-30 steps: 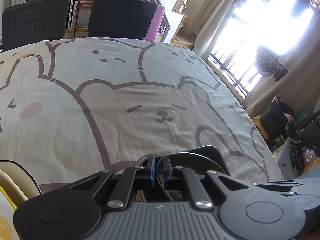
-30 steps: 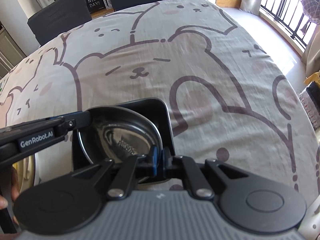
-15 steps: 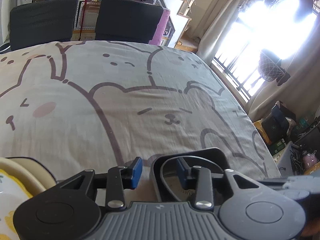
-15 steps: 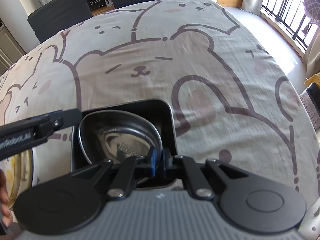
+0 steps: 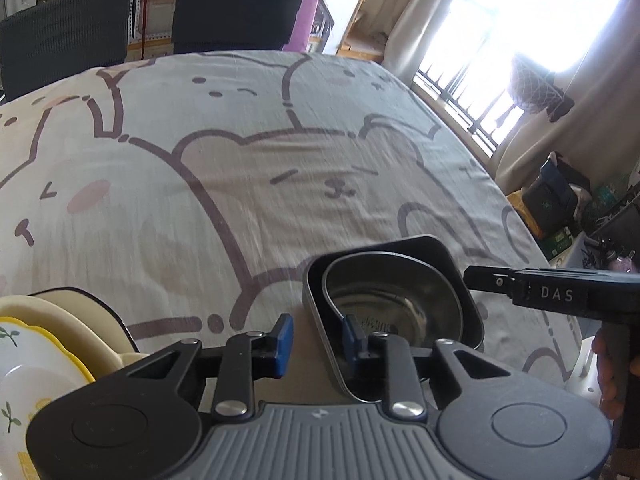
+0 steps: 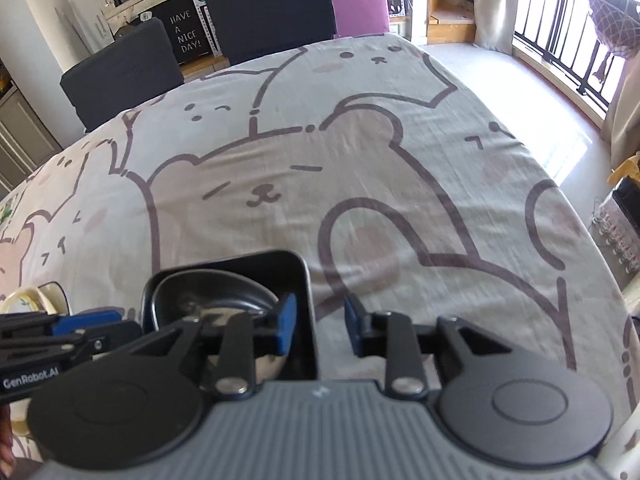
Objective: Organize plates and bowls
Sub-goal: 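Lower the steel bowl into the stacked steel trays with both tools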
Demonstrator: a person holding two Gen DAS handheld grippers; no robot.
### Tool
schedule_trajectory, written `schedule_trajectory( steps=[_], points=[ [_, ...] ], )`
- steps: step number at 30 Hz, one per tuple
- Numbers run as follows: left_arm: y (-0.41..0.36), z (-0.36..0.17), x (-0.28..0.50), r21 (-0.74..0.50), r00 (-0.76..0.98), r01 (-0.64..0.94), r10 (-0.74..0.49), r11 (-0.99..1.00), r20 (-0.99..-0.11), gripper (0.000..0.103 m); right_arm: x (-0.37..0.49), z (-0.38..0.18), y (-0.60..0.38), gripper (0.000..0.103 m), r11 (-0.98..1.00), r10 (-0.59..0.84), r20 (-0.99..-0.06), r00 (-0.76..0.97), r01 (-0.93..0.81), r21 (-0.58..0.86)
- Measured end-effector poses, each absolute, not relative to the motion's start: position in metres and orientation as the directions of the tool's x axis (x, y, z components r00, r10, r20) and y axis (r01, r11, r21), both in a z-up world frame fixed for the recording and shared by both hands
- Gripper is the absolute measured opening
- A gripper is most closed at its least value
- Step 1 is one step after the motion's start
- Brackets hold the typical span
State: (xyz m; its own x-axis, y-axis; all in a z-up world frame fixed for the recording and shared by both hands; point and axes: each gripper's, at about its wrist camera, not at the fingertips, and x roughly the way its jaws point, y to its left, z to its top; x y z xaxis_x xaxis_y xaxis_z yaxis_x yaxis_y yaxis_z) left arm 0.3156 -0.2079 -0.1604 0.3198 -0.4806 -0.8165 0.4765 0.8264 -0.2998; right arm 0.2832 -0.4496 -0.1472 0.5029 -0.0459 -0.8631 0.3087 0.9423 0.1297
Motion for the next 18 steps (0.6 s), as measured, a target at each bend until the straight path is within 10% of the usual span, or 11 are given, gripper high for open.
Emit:
schedule_trajectory(
  steps=[3,18],
  points=[
    [-0.211,-0.164,0.315,-0.289,0.305,0.484,-0.469,0.826,-0.829,0.013,0.284,-0.152,-0.449,0.028,0.954,-0.033,-0.869,0.493,0.274,0.119],
    [-0.215,-0.178,0.318,-0.343,0.274,0.419,-0.477,0.841,-0.835,0.008,0.292,-0.170,-0.439,0.005,0.992,0.005,-0.893,0.451,0.111,0.061]
  ],
)
